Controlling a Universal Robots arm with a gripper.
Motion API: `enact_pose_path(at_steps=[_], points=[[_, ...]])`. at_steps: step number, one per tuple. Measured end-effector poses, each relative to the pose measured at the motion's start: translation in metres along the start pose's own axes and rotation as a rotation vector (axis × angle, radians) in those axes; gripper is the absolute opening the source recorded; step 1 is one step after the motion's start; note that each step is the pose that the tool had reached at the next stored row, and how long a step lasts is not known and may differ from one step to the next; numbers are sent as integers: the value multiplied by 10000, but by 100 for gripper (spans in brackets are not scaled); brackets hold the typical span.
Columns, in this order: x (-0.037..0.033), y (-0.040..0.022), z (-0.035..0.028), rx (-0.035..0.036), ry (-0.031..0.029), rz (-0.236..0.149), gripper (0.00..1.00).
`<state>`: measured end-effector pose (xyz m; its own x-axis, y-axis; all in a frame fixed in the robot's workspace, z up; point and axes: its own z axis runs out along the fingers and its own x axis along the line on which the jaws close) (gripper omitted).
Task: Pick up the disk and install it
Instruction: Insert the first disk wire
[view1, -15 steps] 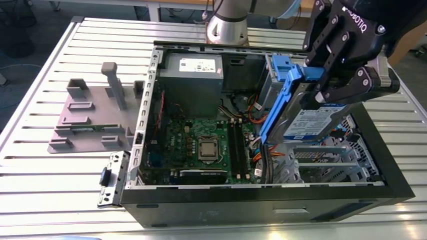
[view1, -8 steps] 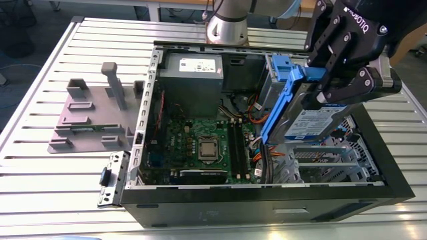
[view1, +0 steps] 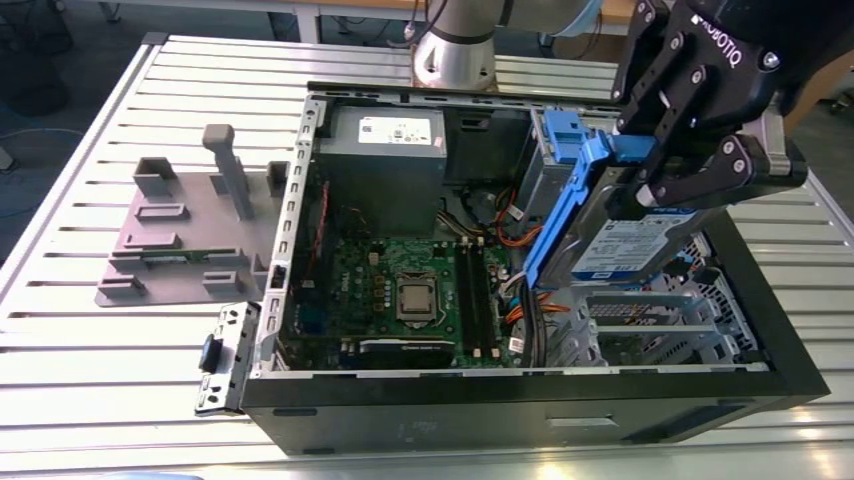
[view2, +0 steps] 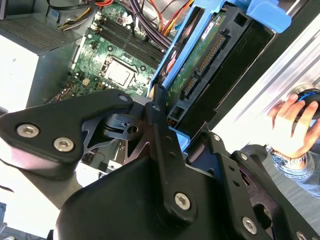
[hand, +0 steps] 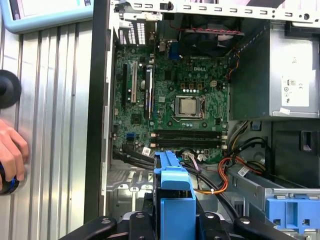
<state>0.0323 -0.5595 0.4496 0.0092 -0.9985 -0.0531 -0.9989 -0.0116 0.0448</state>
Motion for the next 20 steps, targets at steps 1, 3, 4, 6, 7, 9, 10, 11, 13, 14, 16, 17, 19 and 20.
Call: enact_pose_path(at_steps=[1,3,4,6,7,9,10,11,13,14,16,17,19,20], points=[[0,-3,0,0,0,-1,37],[0,-7,1,0,0,0,37],[0,-9,1,0,0,-1,37],[0,-13,2,0,0,-1,37],[0,-16,2,0,0,0,37],[0,-20,2,0,0,-1,37],[0,-23,3,0,0,-1,37],[0,-25,3,0,0,0,37],[0,-29,4,0,0,0,37],[1,-32,4,0,0,0,37],[1,-36,5,0,0,0,37],[1,-39,5,0,0,-1,37],[1,-44,5,0,0,0,37],[1,-47,6,0,0,-1,37]])
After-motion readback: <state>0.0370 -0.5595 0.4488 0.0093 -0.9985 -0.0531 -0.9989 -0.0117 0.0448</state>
